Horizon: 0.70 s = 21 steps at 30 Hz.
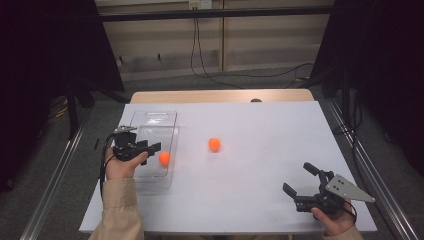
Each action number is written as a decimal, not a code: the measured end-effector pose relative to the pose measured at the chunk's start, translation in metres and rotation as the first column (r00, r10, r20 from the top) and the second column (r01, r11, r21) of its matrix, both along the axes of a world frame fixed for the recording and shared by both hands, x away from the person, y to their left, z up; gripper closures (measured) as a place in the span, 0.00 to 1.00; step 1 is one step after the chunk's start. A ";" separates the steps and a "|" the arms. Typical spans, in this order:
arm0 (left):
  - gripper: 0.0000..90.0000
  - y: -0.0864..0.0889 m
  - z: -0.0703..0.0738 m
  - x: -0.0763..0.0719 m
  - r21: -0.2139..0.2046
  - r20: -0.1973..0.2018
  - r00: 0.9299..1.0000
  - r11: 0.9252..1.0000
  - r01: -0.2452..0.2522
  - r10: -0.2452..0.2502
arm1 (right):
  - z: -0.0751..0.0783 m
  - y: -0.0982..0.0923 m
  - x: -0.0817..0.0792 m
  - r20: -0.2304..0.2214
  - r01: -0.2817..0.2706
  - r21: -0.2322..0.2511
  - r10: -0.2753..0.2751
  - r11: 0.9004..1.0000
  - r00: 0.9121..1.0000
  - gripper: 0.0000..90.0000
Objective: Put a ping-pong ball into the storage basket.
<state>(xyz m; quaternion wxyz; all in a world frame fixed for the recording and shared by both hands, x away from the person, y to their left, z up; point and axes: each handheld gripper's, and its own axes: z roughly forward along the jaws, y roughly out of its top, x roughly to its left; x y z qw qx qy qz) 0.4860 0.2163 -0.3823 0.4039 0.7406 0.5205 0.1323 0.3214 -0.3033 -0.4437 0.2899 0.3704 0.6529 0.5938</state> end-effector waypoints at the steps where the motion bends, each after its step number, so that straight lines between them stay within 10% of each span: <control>1: 0.43 0.000 0.000 0.000 -0.001 -0.003 1.000 1.000 0.005 -0.005 | 0.000 0.000 0.000 0.000 0.000 0.000 0.000 1.000 1.000 0.01; 21: 0.19 -0.024 0.015 -0.004 0.027 0.023 0.997 0.997 0.071 -0.072 | 0.000 0.000 0.000 0.001 0.001 0.000 -0.001 1.000 1.000 0.01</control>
